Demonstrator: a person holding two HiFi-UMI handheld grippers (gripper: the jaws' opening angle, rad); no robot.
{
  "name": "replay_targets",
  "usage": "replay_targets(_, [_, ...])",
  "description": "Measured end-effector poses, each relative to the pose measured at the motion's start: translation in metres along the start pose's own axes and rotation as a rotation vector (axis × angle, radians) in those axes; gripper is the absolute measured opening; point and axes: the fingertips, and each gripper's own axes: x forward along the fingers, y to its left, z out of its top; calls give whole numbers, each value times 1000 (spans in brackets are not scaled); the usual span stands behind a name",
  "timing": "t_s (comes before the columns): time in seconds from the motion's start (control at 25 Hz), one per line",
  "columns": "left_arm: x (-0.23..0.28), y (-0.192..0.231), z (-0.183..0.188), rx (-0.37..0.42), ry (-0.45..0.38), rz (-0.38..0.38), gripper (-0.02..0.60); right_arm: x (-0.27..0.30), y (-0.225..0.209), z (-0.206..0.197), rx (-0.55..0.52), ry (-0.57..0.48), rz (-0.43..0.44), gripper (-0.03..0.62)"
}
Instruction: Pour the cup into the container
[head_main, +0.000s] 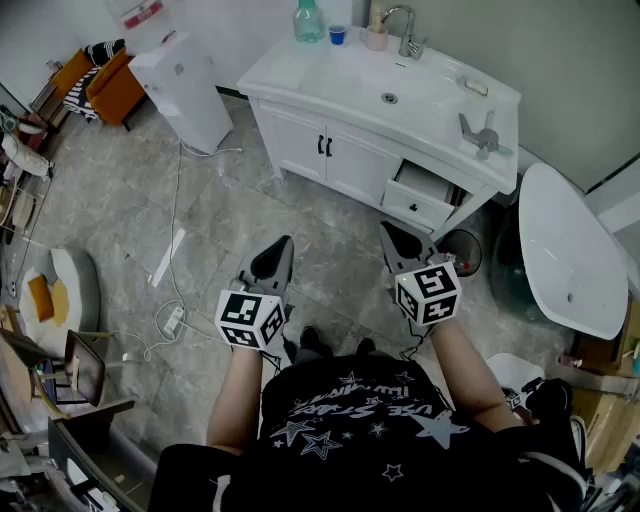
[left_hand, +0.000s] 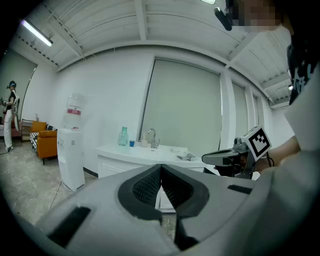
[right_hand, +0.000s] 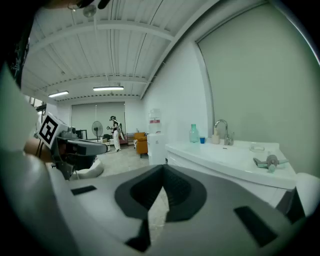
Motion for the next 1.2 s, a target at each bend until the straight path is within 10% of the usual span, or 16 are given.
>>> replay_targets(1.2, [11,117,-7,-62,30,-95,12,83,39,15,21,-15,-93,6])
